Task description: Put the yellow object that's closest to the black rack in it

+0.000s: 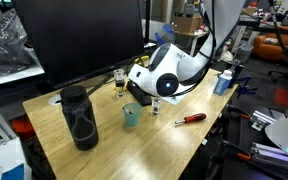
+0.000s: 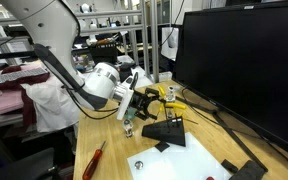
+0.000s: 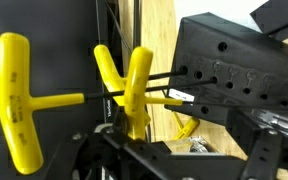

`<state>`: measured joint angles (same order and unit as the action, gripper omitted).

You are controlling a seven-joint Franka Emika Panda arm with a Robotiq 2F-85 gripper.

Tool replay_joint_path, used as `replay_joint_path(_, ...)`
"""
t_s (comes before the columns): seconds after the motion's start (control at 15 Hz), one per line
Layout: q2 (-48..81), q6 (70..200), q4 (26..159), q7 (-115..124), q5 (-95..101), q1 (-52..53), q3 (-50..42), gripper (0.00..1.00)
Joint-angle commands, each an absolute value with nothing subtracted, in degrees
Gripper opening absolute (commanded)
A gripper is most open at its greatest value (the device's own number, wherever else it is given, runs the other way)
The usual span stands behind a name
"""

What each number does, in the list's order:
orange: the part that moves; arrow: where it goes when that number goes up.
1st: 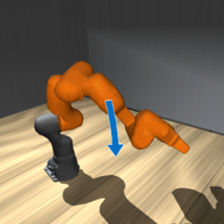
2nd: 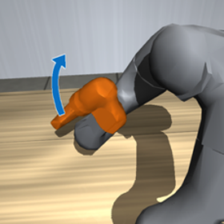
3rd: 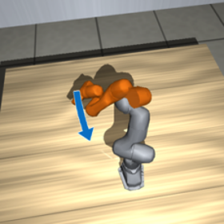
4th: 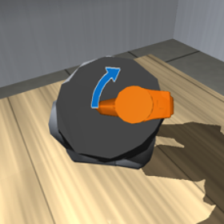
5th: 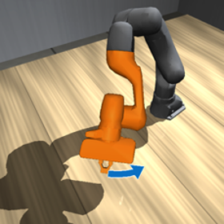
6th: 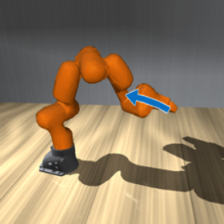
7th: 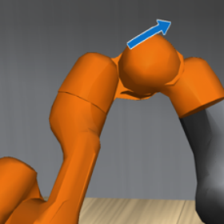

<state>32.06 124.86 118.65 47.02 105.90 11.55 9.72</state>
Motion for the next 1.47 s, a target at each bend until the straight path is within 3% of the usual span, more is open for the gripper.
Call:
replay_joint_path(0.0,32.9,127.8,117.7,48.0,106.1,9.4,11.1,1.00)
replay_joint_path(0.33,33.1,134.6,116.6,50.1,104.8,7.9,11.5,1.00)
replay_joint_path(1.07,33.3,130.5,116.5,56.6,110.5,9.4,10.6,1.00)
replay_joint_path(1.13,25.2,128.6,122.9,54.4,107.1,10.4,11.9,1.00)
replay_joint_path(1.4,16.7,127.2,126.8,55.2,105.5,10.8,13.8,1.00)
